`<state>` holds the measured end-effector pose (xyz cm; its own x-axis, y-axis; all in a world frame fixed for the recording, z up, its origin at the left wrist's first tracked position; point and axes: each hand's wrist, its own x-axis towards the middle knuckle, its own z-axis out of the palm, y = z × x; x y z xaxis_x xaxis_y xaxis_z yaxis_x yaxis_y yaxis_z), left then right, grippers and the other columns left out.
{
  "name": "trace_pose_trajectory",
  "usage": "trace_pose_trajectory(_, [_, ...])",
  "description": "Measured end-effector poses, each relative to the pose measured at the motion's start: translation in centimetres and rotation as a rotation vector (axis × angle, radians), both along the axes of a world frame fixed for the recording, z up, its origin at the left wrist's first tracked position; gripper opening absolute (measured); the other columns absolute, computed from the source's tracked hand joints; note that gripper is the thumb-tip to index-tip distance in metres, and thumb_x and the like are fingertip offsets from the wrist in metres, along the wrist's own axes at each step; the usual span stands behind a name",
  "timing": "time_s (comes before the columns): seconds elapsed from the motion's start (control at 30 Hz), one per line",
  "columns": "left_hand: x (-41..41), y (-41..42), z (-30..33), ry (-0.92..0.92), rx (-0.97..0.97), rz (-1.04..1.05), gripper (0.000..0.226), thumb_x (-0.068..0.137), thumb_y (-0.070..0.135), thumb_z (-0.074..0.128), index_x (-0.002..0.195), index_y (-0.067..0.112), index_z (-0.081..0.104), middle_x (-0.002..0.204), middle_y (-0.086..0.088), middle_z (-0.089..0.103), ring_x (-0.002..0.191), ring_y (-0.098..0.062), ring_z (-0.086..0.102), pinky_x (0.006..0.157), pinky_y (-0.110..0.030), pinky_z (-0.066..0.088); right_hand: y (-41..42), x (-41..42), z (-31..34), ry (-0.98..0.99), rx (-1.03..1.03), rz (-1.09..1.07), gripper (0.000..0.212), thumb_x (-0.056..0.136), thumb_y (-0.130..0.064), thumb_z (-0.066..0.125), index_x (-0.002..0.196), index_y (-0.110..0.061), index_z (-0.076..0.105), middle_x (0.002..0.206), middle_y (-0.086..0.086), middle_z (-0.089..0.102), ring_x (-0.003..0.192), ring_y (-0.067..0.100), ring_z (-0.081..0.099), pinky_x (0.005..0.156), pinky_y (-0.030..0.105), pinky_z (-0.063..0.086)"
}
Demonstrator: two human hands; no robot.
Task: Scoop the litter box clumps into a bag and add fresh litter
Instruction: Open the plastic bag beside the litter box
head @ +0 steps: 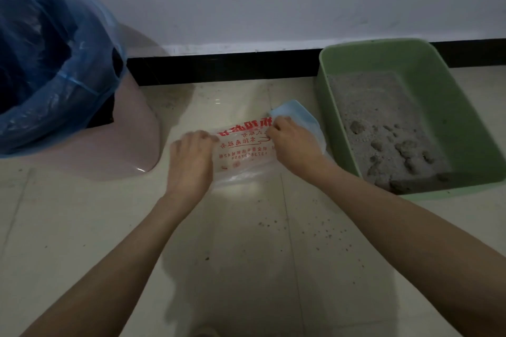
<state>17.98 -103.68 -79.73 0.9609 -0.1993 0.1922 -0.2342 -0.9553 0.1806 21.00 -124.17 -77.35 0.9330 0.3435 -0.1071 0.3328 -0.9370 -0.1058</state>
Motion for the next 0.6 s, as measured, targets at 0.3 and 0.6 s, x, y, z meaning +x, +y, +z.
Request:
trace_pose_trajectory(0.3, [3.1, -1.9, -3.0, 0.566, 0.371, -0.167, 0.089, 0.078, 0.055, 0.061, 0.147, 0.029, 0.011, 0.152, -0.007, 0.018, 0.14, -0.029, 0.016, 0.113, -0.051, 0.01, -1.0, 0.1, -2.8, 0.306, -0.244, 0.06, 0.098, 0.073, -0.06, 0.064, 0.147, -0.027, 0.01, 0.157, 0.008, 0.006, 0.144, 0.03, 0.009, 0.115, 0.055, 0.01])
trace_pose_trajectory(0.6, [2.7, 0.5, -3.4, 0.795, 0.447, -0.154, 0.098, 0.075, 0.066, 0.056, 0.148, 0.033, -0.001, 0.157, -0.005, 0.006, 0.143, -0.028, 0.01, 0.113, -0.05, 0.01, 0.0, 0.7, -3.6, 0.364, -0.107, 0.137, 0.083, 0.078, -0.059, 0.06, 0.146, -0.027, 0.025, 0.156, 0.004, 0.018, 0.142, 0.025, 0.021, 0.115, 0.047, 0.016])
